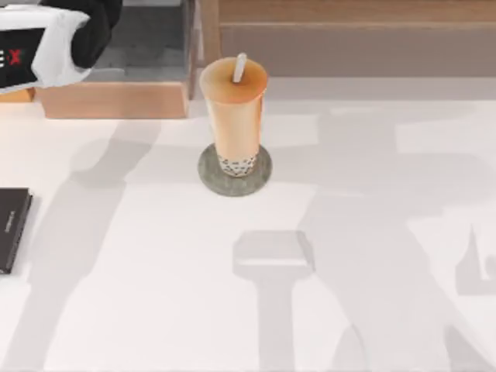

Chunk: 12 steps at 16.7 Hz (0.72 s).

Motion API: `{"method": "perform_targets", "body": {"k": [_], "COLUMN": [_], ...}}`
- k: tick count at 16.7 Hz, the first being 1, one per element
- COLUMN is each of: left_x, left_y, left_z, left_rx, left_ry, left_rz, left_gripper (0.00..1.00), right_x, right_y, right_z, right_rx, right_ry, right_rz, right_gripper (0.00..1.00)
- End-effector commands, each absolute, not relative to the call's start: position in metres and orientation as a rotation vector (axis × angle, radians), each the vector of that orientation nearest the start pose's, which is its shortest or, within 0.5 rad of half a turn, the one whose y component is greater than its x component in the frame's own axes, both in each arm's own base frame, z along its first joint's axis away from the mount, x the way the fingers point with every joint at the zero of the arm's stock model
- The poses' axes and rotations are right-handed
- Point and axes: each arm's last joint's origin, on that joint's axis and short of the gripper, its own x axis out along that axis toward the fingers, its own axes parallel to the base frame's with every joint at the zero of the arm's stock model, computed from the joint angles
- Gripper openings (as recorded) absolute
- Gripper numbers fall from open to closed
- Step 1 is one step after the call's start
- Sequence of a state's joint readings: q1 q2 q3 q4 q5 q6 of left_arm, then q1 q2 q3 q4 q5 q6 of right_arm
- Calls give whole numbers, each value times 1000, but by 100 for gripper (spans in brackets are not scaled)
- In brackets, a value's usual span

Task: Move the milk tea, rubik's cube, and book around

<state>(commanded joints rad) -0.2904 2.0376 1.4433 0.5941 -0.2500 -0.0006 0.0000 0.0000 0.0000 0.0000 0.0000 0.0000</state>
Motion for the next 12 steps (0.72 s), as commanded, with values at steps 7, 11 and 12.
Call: {"method": "perform_targets", "body": {"k": [7, 11, 12], "left_x": [462, 462, 462], "left_y": [-125, -124, -124], "left_z": [248, 248, 248], "left_rx": [-14, -13, -12], "left_ry": [4, 4, 4], "left_rz": [-17, -17, -14], "left_gripper": [0, 0, 0], "right_x": [106, 106, 106], "right_y": [-1, -1, -1], "right_z": [160, 160, 160], "right_rx": [0, 0, 0], "right_ry": [0, 0, 0], "right_rz": [0, 0, 0], "right_gripper": [100, 100, 100]}}
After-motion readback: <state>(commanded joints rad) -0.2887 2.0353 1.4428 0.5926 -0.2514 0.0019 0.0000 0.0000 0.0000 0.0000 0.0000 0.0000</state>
